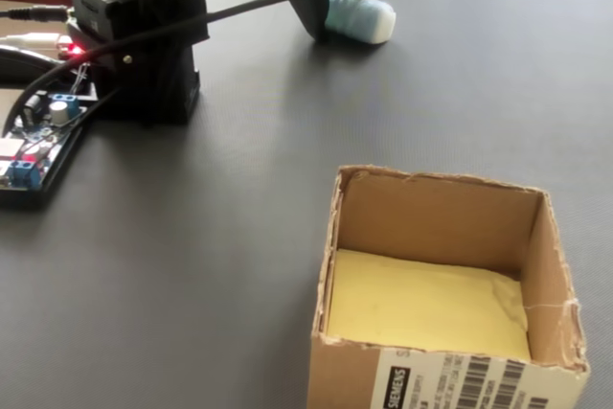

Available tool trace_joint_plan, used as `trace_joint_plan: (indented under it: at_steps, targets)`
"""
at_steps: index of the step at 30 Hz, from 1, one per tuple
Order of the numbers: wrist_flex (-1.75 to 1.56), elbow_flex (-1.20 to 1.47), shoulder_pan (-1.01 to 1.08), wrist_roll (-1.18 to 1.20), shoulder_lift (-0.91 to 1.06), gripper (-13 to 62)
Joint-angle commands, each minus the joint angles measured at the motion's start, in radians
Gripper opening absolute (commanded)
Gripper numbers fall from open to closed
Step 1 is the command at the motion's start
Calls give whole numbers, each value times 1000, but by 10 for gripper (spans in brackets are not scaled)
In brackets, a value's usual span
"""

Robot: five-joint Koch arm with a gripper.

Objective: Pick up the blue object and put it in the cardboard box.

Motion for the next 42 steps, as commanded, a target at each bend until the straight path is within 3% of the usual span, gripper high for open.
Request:
trace_joint_plan:
  at_steps: [1,3,5,18,33,42]
  targets:
    - [-31,-58,-15,83,-5,183]
    - [-54,-57,-9,48,-2,121]
    - [-69,-58,-5,34,-2,107]
    - [-196,-41,97,-41,150,107]
    - [-348,121,382,-127,472,108]
    - [-416,161,592,-124,528,108]
